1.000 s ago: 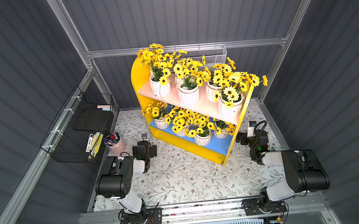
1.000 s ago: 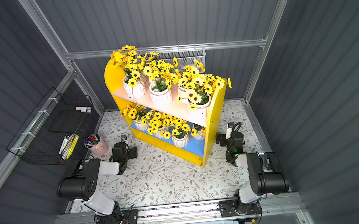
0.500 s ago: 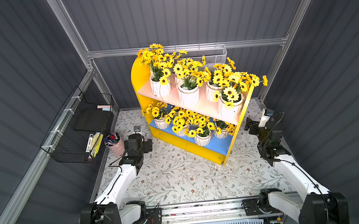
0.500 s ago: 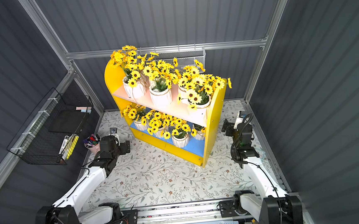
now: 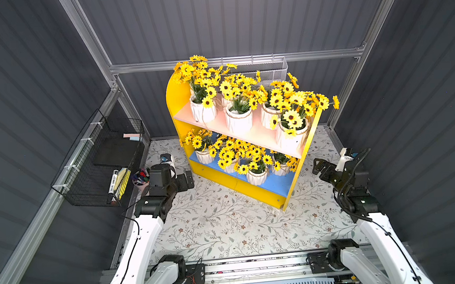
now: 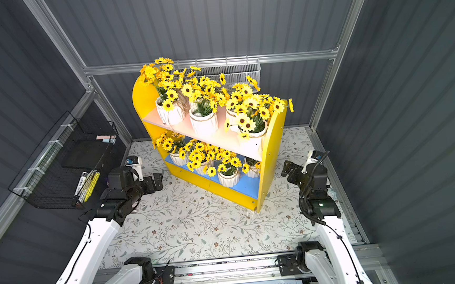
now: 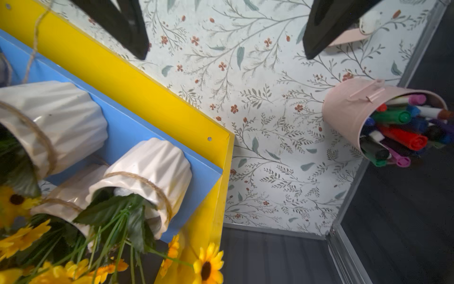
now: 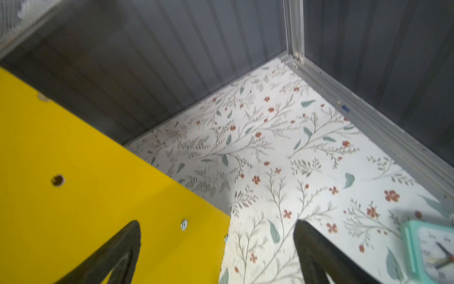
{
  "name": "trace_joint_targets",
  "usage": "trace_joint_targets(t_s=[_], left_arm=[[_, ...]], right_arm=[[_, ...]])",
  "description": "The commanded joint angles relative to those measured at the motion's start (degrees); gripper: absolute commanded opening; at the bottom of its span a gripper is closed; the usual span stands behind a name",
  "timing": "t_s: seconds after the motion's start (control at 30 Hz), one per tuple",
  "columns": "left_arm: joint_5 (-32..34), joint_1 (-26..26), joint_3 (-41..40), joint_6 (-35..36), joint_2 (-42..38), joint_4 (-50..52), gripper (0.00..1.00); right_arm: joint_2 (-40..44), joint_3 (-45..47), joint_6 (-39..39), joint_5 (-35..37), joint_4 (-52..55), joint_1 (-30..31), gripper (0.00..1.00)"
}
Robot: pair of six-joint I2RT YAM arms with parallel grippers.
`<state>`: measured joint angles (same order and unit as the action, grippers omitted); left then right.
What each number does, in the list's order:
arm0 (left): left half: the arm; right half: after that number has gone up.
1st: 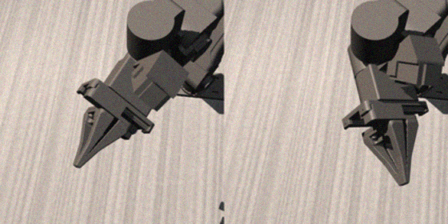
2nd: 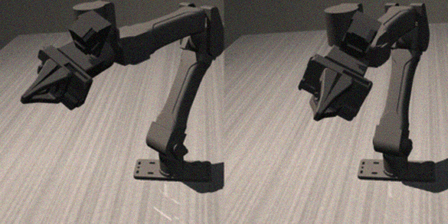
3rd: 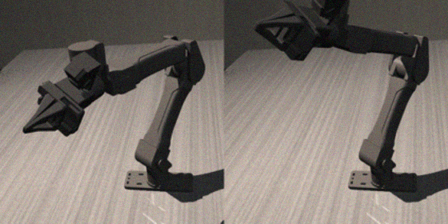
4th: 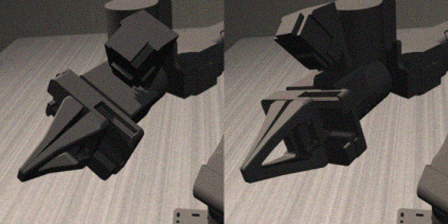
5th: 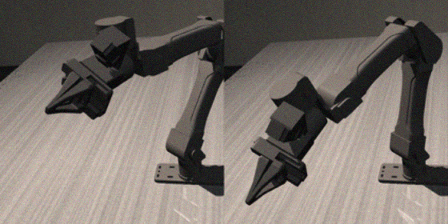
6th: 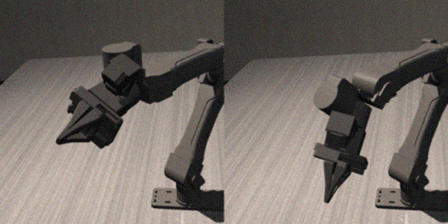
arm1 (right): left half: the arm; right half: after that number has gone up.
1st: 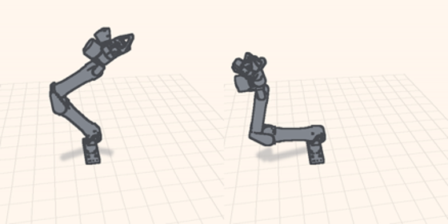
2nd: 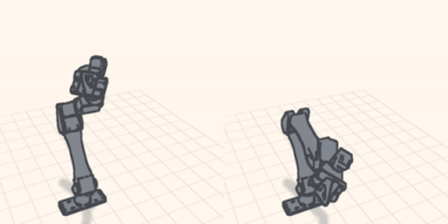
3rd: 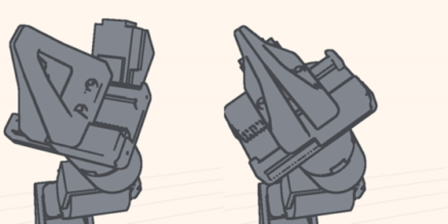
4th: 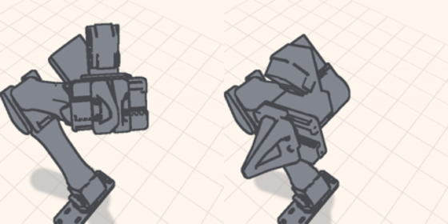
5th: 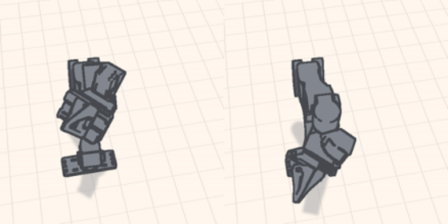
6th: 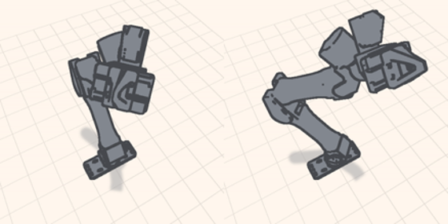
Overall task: Take the sunflower pots off the shelves
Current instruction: Adjust the shelf at the center of the board.
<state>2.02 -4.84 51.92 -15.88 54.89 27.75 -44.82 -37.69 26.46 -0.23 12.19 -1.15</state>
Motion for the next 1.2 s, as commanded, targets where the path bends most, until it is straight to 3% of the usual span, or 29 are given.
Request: trace_joint_targets(t_s=[0.0, 0.1, 0.2, 0.3, 0.37, 0.53, 0.63, 0.93, 1.17], left_arm=[[-2.68, -0.35, 0.01, -6.64, -2.22, 7.23, 0.99], [-7.95, -0.34, -2.36, -6.98, -4.49, 3.52, 0.99], [-12.00, -0.34, -1.87, -6.16, -5.39, 3.94, 1.00], [-15.98, -0.34, -0.19, -3.82, -5.38, 6.50, 0.99], [-18.12, -0.39, 0.08, -1.60, -5.83, 6.78, 0.99], [-22.46, -0.34, -2.45, -2.93, -8.63, 6.88, 0.99], [-22.68, -0.34, -4.10, -3.28, -10.99, 7.14, 0.99], [-25.32, -0.32, -6.04, -5.10, -12.18, 5.05, 0.99], [-26.37, -0.34, -6.64, -7.18, -11.40, 2.53, 0.99]], right_arm=[[1.16, -4.93, 1.57, -4.26, 13.44, -0.08, 0.99], [3.64, -4.46, 4.39, -4.17, 14.84, -0.10, 0.99], [7.38, -1.14, 4.16, -11.97, 9.62, -0.07, 0.99], [11.61, -1.03, 2.24, -16.77, 11.22, -0.03, 0.70], [13.68, -2.81, 1.27, -16.56, 16.89, -0.08, 0.65], [15.35, -7.23, 1.53, -24.21, 24.20, 0.40, 0.64], [16.77, -10.07, -0.22, -26.20, 27.64, 1.09, 0.71], [21.66, -11.56, -3.15, -35.81, 25.05, 2.79, 0.81], [19.50, -10.08, -3.08, -34.48, 22.24, 6.71, 0.81]])
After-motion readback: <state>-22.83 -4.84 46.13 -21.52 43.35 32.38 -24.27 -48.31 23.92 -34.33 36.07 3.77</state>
